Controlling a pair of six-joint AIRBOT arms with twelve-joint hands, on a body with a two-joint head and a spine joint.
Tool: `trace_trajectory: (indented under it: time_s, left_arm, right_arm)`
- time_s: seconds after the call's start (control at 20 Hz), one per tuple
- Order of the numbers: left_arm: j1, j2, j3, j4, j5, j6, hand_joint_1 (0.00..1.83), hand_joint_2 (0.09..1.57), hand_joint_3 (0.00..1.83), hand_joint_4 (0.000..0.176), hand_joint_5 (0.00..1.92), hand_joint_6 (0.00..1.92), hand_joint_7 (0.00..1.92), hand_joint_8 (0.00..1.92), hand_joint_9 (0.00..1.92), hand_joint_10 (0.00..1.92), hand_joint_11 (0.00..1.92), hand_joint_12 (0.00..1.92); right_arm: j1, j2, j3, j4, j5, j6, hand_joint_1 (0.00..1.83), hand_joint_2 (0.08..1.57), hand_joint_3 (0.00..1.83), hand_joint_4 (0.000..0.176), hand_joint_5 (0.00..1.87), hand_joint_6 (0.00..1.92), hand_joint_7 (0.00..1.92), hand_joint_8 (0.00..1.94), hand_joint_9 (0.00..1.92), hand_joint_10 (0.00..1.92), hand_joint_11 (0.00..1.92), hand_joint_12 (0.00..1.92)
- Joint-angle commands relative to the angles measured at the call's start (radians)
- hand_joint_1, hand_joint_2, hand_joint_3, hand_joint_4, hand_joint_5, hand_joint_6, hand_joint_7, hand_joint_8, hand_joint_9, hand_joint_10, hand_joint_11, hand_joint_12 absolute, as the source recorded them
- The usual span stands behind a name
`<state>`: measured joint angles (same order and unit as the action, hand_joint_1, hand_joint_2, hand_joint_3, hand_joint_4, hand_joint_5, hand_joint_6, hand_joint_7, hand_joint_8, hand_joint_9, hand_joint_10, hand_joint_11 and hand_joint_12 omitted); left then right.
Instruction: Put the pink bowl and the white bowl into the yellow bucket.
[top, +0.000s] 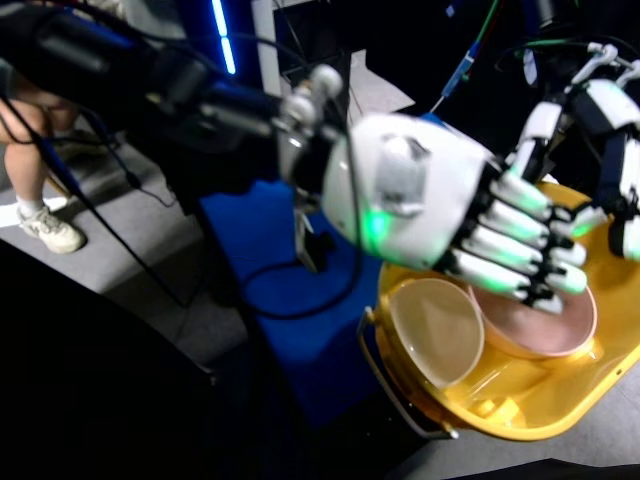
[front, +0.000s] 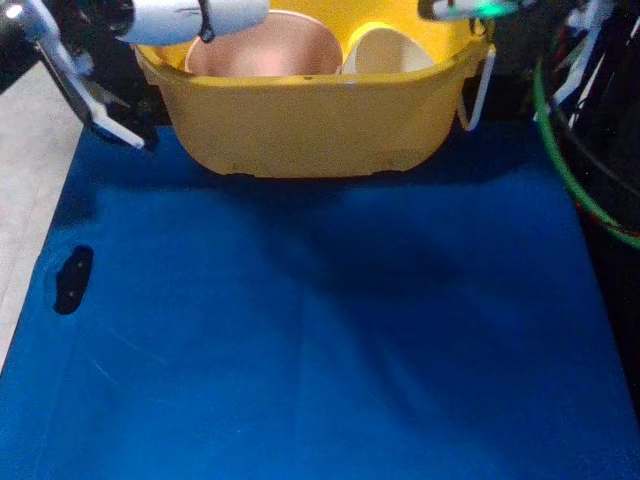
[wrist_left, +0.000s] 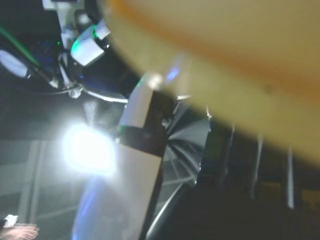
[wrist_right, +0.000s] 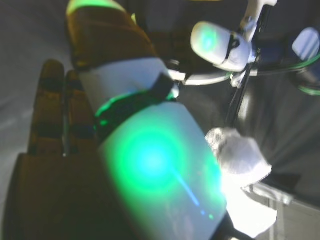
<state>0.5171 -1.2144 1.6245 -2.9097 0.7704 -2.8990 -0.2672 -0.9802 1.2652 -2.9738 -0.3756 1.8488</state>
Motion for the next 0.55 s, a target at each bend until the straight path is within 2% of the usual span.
trace_trajectory:
  time_s: [0.0, 0.05, 0.1, 0.15, 0.2, 0.25, 0.3, 0.35, 0.4, 0.45, 0.5]
  left_arm:
    - [-0.010, 0.024, -0.010, -0.085, 0.159, -0.006, 0.90, 1.15, 0.00, 0.000, 0.31, 0.64, 0.47, 0.02, 0.20, 0.66, 0.00, 1.58]
    - [-0.010, 0.041, -0.024, -0.098, 0.182, 0.003, 0.86, 1.15, 0.00, 0.000, 0.34, 0.35, 0.47, 0.01, 0.22, 0.64, 0.00, 1.60]
    - [-0.008, 0.070, -0.050, -0.102, 0.225, 0.020, 0.88, 1.13, 0.00, 0.000, 0.33, 0.25, 0.46, 0.00, 0.23, 0.60, 0.00, 1.65]
    - [0.014, 0.110, -0.091, -0.102, 0.301, 0.041, 0.87, 1.12, 0.00, 0.000, 0.29, 0.21, 0.47, 0.00, 0.23, 0.61, 0.00, 1.65]
    - [0.027, 0.136, -0.111, -0.102, 0.364, 0.039, 0.86, 1.13, 0.00, 0.000, 0.26, 0.20, 0.46, 0.00, 0.24, 0.61, 0.00, 1.64]
    - [0.038, 0.160, -0.135, -0.102, 0.421, 0.037, 0.84, 1.14, 0.00, 0.000, 0.23, 0.16, 0.42, 0.00, 0.24, 0.52, 0.00, 1.55]
    - [0.046, 0.174, -0.152, -0.102, 0.459, 0.036, 0.88, 1.15, 0.00, 0.000, 0.22, 0.11, 0.41, 0.00, 0.27, 0.45, 0.00, 1.54]
    - [0.062, 0.196, -0.180, -0.102, 0.523, 0.034, 0.88, 1.17, 0.00, 0.000, 0.20, 0.07, 0.38, 0.00, 0.26, 0.40, 0.00, 1.48]
    - [0.078, 0.213, -0.200, -0.102, 0.579, 0.030, 0.99, 1.15, 0.00, 0.000, 0.20, 0.03, 0.36, 0.00, 0.27, 0.29, 0.00, 1.40]
    - [0.101, 0.224, -0.213, -0.102, 0.642, 0.017, 1.03, 1.13, 0.00, 0.000, 0.23, 0.01, 0.39, 0.01, 0.37, 0.16, 0.00, 1.44]
    - [0.119, 0.227, -0.224, -0.102, 0.700, 0.006, 1.03, 1.13, 0.00, 0.000, 0.23, 0.01, 0.39, 0.01, 0.37, 0.16, 0.00, 1.44]
  right_arm:
    - [0.018, 0.023, 0.005, -0.038, -0.199, 0.147, 0.63, 1.12, 0.00, 0.000, 0.28, 0.03, 0.18, 0.02, 0.11, 0.01, 0.00, 0.25]
    - [0.017, 0.040, 0.004, -0.038, -0.239, 0.246, 0.71, 1.09, 0.00, 0.003, 0.27, 0.02, 0.23, 0.02, 0.13, 0.01, 0.00, 0.42]
    - [0.009, 0.060, -0.005, -0.038, -0.299, 0.320, 0.70, 1.04, 0.00, 0.031, 0.24, 0.01, 0.28, 0.01, 0.19, 0.02, 0.00, 0.59]
    - [-0.013, 0.096, -0.038, -0.038, -0.392, 0.363, 0.71, 1.02, 0.00, 0.072, 0.19, 0.00, 0.28, 0.00, 0.20, 0.02, 0.00, 0.68]
    - [-0.041, 0.127, -0.070, -0.038, -0.487, 0.406, 0.73, 1.06, 0.01, 0.039, 0.12, 0.01, 0.22, 0.00, 0.17, 0.00, 0.00, 0.53]
    - [-0.083, 0.161, -0.102, -0.038, -0.593, 0.470, 0.79, 1.03, 0.00, 0.034, 0.08, 0.00, 0.22, 0.00, 0.16, 0.00, 0.00, 0.42]
    - [-0.112, 0.182, -0.120, -0.038, -0.661, 0.507, 0.86, 1.00, 0.00, 0.096, 0.11, 0.02, 0.21, 0.00, 0.16, 0.00, 0.00, 0.42]
    - [-0.152, 0.214, -0.156, -0.038, -0.756, 0.535, 0.93, 0.98, 0.00, 0.103, 0.07, 0.01, 0.20, 0.00, 0.14, 0.00, 0.00, 0.42]
    - [-0.182, 0.226, -0.177, -0.038, -0.808, 0.536, 1.09, 0.95, 0.00, 0.114, 0.04, 0.00, 0.21, 0.00, 0.18, 0.02, 0.00, 0.51]
    - [-0.216, 0.238, -0.202, -0.038, -0.884, 0.536, 1.10, 0.93, 0.00, 0.130, 0.02, 0.00, 0.22, 0.00, 0.20, 0.02, 0.00, 0.67]
    - [-0.245, 0.258, -0.227, -0.038, -0.945, 0.536, 1.10, 0.93, 0.00, 0.130, 0.02, 0.00, 0.22, 0.00, 0.20, 0.02, 0.00, 0.67]
